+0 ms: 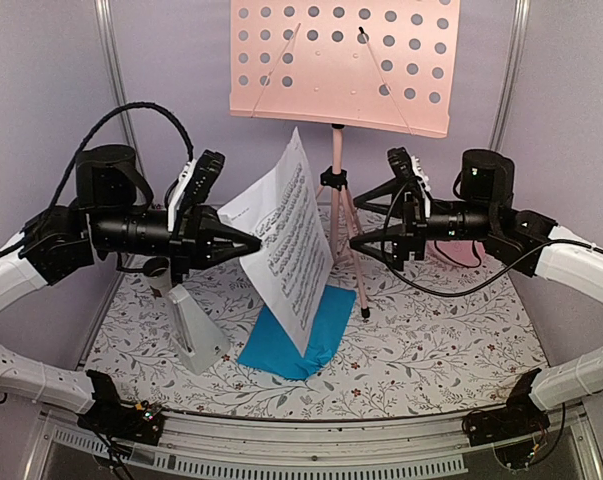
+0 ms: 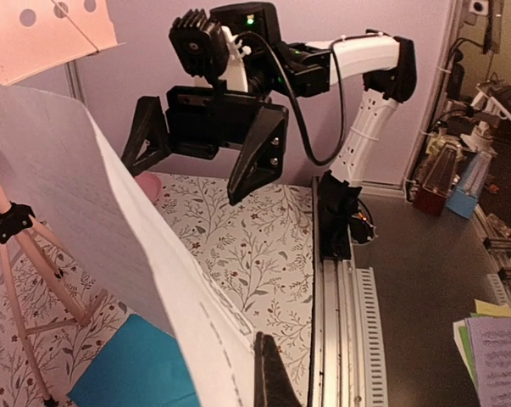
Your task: Set up the instrument practice props
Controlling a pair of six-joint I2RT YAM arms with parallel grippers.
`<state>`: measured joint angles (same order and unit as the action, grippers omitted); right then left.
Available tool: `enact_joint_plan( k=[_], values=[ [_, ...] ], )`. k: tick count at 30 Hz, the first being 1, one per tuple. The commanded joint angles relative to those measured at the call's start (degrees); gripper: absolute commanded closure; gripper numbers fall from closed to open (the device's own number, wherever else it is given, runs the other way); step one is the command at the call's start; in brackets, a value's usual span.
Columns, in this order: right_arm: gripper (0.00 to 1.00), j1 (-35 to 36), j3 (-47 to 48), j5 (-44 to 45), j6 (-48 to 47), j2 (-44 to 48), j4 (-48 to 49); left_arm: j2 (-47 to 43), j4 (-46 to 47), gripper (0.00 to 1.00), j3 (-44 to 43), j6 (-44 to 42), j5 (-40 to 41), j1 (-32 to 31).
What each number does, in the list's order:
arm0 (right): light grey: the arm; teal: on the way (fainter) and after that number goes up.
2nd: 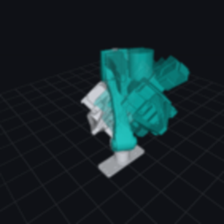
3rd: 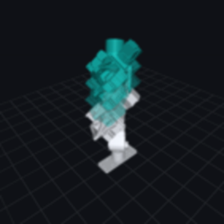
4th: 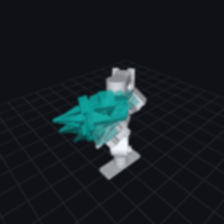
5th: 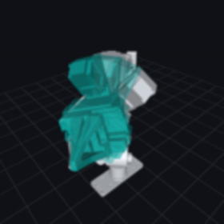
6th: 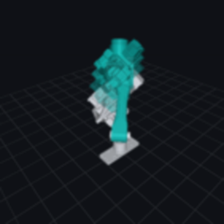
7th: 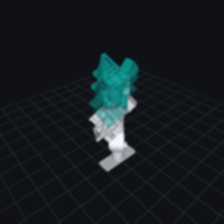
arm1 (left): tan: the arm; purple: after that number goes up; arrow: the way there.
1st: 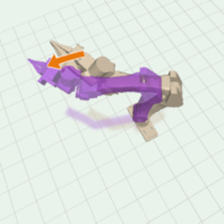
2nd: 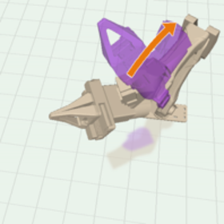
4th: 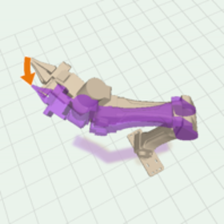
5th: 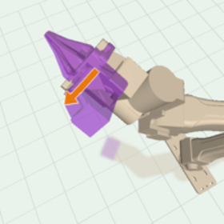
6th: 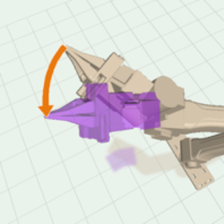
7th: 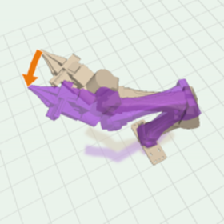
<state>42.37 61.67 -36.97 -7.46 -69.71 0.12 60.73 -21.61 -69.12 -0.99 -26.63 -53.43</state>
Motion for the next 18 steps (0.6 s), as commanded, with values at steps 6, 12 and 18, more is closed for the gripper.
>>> enact_joint_plan(
  k=[6,12,18],
  values=[
    [0.01,-2.68,4.03,-9.28,-4.36,1.18,-8.54,-0.96,-5.68,1.00,-1.27,-9.44,-11.89,-1.28],
    [0.04,-2.72,4.87,-16.96,-1.31,-2.03,-7.04,-0.55,-6.13,1.00,-2.03,-11.46,-12.23,-1.63],
    [0.41,-2.26,7.00,-22.37,0.66,-3.96,-6.38,0.29,-6.33,1.00,-2.68,-12.29,-9.28,-1.68]
  ],
)
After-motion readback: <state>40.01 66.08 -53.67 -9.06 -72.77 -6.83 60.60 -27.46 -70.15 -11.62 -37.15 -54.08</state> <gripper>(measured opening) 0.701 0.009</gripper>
